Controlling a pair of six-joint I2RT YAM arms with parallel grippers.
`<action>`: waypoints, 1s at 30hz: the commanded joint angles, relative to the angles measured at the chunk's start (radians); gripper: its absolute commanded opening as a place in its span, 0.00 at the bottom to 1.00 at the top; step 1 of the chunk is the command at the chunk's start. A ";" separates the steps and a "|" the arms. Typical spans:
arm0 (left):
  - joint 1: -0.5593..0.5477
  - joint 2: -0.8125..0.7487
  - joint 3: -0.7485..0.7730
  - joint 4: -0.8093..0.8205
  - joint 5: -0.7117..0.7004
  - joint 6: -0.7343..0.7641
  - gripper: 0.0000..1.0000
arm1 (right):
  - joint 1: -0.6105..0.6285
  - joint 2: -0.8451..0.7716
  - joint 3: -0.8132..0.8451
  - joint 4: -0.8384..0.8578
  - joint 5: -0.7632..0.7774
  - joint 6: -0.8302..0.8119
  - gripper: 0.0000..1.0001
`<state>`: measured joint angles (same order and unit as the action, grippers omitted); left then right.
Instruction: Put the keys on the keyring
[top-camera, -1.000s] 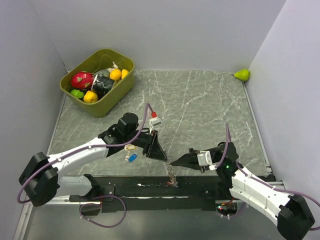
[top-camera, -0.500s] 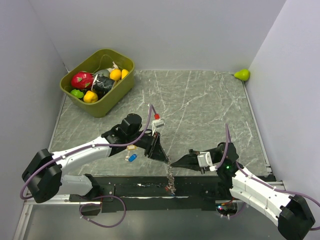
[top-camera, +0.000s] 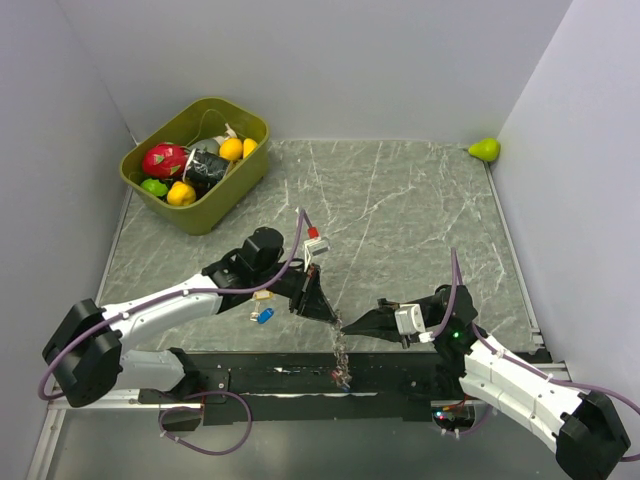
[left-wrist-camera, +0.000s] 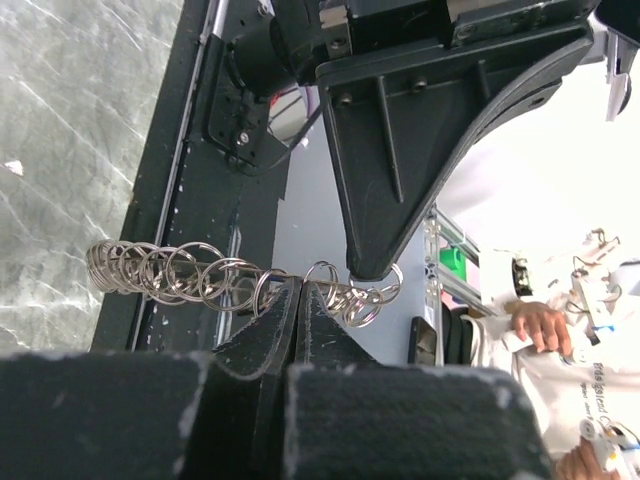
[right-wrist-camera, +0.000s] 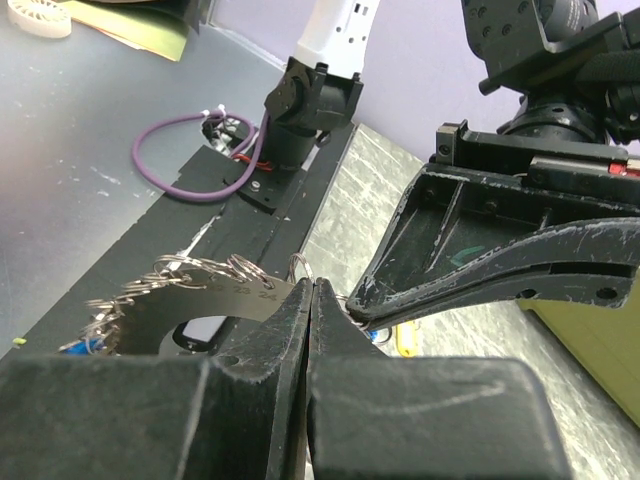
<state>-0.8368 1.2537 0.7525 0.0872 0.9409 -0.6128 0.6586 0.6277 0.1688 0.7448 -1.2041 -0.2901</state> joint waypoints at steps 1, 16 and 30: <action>-0.018 -0.059 0.045 0.011 -0.054 0.007 0.01 | -0.001 -0.017 0.015 0.025 0.054 -0.041 0.00; -0.019 -0.220 -0.042 0.132 -0.352 -0.004 0.01 | 0.001 -0.063 -0.009 0.122 0.204 0.045 0.50; -0.019 -0.301 -0.105 0.163 -0.550 0.010 0.01 | 0.001 -0.169 0.059 -0.011 0.618 0.325 0.91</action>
<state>-0.8524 1.0142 0.6495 0.1680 0.4892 -0.6090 0.6586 0.4812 0.1577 0.8101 -0.7578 -0.0978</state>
